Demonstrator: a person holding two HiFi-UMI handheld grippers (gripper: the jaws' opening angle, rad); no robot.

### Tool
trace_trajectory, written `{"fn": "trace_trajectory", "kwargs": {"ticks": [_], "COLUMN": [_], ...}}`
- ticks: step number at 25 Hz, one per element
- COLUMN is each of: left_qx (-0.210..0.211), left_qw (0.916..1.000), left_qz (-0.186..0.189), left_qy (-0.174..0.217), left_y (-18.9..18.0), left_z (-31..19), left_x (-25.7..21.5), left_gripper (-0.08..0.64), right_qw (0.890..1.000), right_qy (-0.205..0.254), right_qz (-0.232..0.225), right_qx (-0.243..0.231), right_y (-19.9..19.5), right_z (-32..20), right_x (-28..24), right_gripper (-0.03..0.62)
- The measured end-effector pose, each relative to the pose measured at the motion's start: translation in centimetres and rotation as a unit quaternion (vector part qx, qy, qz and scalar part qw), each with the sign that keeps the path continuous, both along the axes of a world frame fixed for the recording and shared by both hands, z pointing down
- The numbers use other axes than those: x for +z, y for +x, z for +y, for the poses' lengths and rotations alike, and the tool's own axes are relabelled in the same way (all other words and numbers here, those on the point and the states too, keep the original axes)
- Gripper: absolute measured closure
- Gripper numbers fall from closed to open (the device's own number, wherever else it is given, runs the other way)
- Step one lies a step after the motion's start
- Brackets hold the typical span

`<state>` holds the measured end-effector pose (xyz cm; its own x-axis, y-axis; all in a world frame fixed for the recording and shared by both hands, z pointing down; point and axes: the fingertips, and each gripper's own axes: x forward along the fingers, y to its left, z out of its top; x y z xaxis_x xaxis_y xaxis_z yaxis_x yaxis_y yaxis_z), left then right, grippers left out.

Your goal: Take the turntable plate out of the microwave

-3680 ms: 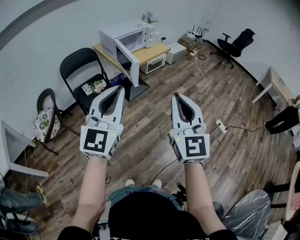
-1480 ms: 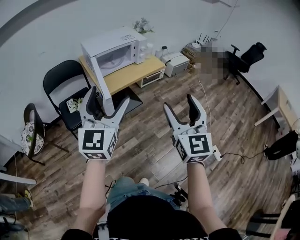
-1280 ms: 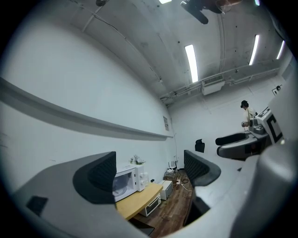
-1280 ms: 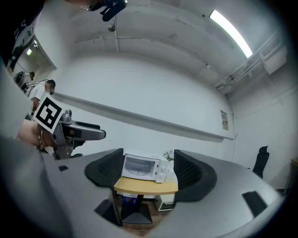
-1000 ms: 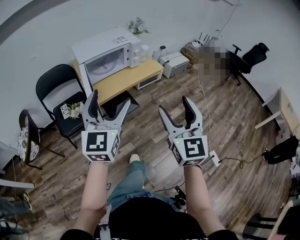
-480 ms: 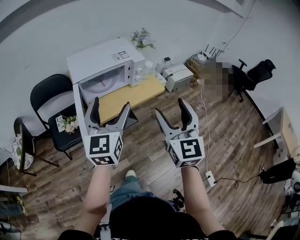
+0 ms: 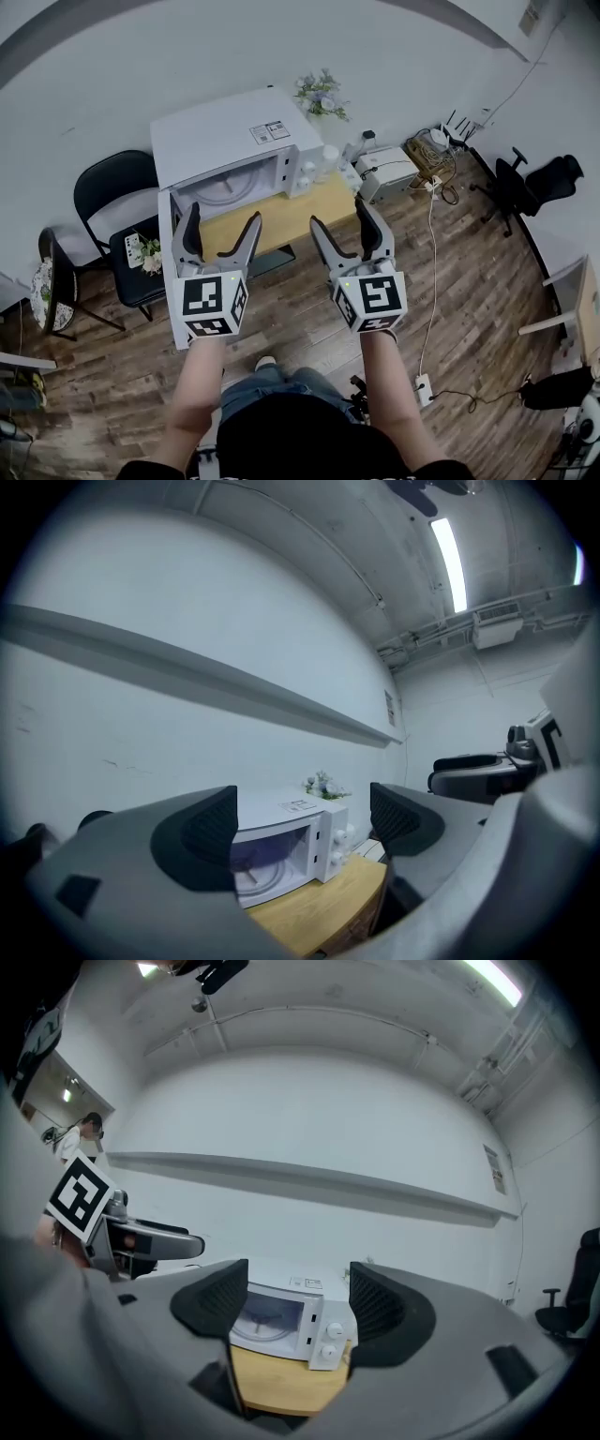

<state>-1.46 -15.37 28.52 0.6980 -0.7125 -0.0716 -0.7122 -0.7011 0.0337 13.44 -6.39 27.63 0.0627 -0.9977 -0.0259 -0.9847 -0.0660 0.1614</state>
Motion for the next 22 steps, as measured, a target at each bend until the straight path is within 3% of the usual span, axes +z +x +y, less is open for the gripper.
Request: {"fn": "trace_trajectory", "kwargs": {"ticks": [11,22], "left_qx": [-0.112,-0.217], "left_qw": [0.9933,0.9727], "left_qz": [-0.011,-0.003], "left_qy": [-0.028,-0.082], "left_y": [-0.6,0.0], "left_z": [-5.3,-8.8], "left_x": [2.9,6.4], "left_gripper": [0.134,0.166], "right_qw": [0.993,0.964], "right_qy": [-0.04,-0.107], "right_qz": [-0.017,-0.043], "right_qx": [-0.111,-0.24], "right_y": [2.0,2.6], "right_z": [-8.5,-15.5], "right_x": [3.9,9.0], "right_gripper": [0.242,0.245]}}
